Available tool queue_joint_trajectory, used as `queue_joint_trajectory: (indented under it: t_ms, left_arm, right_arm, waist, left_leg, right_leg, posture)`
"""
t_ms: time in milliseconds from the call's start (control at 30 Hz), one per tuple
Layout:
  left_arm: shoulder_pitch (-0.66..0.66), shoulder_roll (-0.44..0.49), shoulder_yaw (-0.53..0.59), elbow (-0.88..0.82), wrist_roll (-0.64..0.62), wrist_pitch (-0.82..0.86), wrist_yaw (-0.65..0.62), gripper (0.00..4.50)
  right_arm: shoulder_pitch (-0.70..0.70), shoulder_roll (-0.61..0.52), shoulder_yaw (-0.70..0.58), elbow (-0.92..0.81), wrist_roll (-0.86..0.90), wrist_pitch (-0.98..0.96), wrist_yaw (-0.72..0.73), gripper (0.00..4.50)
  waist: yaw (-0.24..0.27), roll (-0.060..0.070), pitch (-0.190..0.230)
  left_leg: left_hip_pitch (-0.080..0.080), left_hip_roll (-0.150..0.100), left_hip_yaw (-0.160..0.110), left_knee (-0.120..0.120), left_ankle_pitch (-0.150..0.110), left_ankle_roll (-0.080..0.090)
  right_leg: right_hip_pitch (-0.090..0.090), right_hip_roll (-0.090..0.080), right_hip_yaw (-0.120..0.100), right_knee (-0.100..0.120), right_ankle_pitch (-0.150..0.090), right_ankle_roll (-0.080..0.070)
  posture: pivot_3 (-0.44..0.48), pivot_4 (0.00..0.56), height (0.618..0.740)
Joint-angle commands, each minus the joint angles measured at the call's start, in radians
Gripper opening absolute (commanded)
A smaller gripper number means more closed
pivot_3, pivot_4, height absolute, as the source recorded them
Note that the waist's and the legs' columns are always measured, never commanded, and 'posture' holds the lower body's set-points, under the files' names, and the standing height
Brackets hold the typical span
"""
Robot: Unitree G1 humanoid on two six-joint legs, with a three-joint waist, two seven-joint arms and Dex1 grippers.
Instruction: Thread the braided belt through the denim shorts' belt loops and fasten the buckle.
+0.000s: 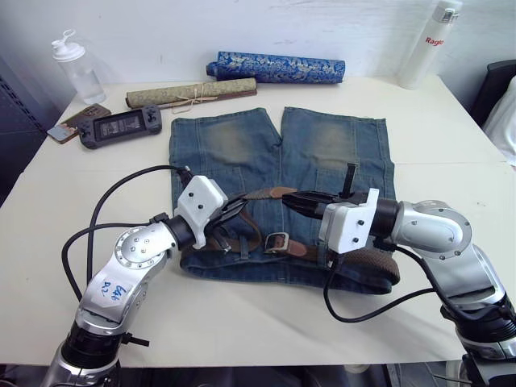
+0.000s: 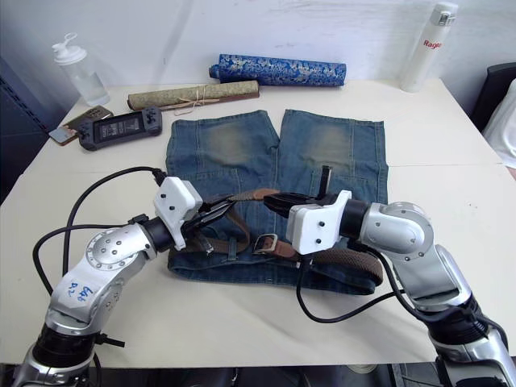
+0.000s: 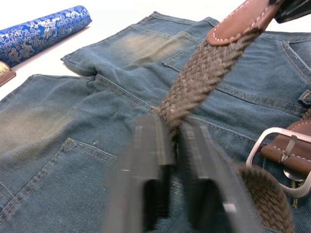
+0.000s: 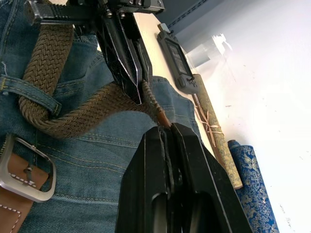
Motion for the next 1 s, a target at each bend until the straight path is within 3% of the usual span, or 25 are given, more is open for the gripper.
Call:
queue_joint_trajectory:
  t_ms: [33, 300, 367, 400, 700, 1000]
  left_arm:
    - [0.009, -0.004, 0.017, -0.023, 0.019, -0.017, -0.005, 0.03]
    - [0.022, -0.034, 0.034, -0.032, -0.010, -0.013, -0.008, 0.03]
    - [0.048, -0.048, 0.057, -0.038, -0.034, 0.004, 0.001, 0.00]
    - [0.058, -0.054, 0.067, -0.040, -0.043, 0.012, 0.005, 0.00]
    - [0.055, -0.083, 0.200, -0.014, -0.146, 0.116, 0.026, 0.00]
    - [-0.034, -0.067, 0.218, -0.001, -0.183, 0.171, 0.014, 0.00]
  right_arm:
    - [-0.016, 0.007, -0.018, -0.049, 0.011, 0.007, -0.010, 0.00]
    - [-0.010, 0.025, -0.039, -0.069, 0.050, 0.119, -0.027, 0.00]
    - [0.007, 0.047, -0.079, -0.084, 0.079, 0.207, -0.069, 0.72]
    - [0.015, 0.052, -0.093, -0.092, 0.090, 0.240, -0.081, 0.82]
    - [0.331, 0.009, -0.116, -0.305, 0.164, 0.320, -0.047, 4.45]
    - [0.405, 0.058, 0.035, -0.257, -0.041, 0.277, -0.168, 4.45]
  waist:
    - [0.000, 0.000, 0.000]
    - [0.000, 0.000, 0.000]
    - [0.000, 0.000, 0.000]
    - [0.000, 0.000, 0.000]
    - [0.007, 0.000, 0.000]
    - [0.002, -0.002, -0.001]
  left_leg:
    - [0.000, 0.000, 0.000, 0.000, 0.000, 0.000]
    - [0.000, 0.000, 0.000, 0.000, 0.000, 0.000]
    - [0.000, 0.000, 0.000, 0.000, 0.000, 0.000]
    - [0.000, 0.000, 0.000, 0.000, 0.000, 0.000]
    - [0.000, -0.002, -0.004, -0.002, 0.000, 0.000]
    - [0.001, -0.002, -0.004, -0.004, 0.002, -0.003]
  right_leg:
    - [0.000, 0.000, 0.000, 0.000, 0.000, 0.000]
    - [0.000, 0.000, 0.000, 0.000, 0.000, 0.000]
    - [0.000, 0.000, 0.000, 0.000, 0.000, 0.000]
    - [0.000, 0.000, 0.000, 0.000, 0.000, 0.000]
    - [0.000, 0.000, 0.000, 0.000, 0.000, 0.001]
    - [0.002, 0.000, -0.001, -0.002, -0.001, 0.000]
  posture:
    - [0.000, 0.150, 0.637]
    - [0.000, 0.150, 0.637]
    - [0.000, 0.150, 0.637]
    - [0.000, 0.150, 0.637]
    - [0.000, 0.150, 0.637]
    - [0.000, 0.150, 0.637]
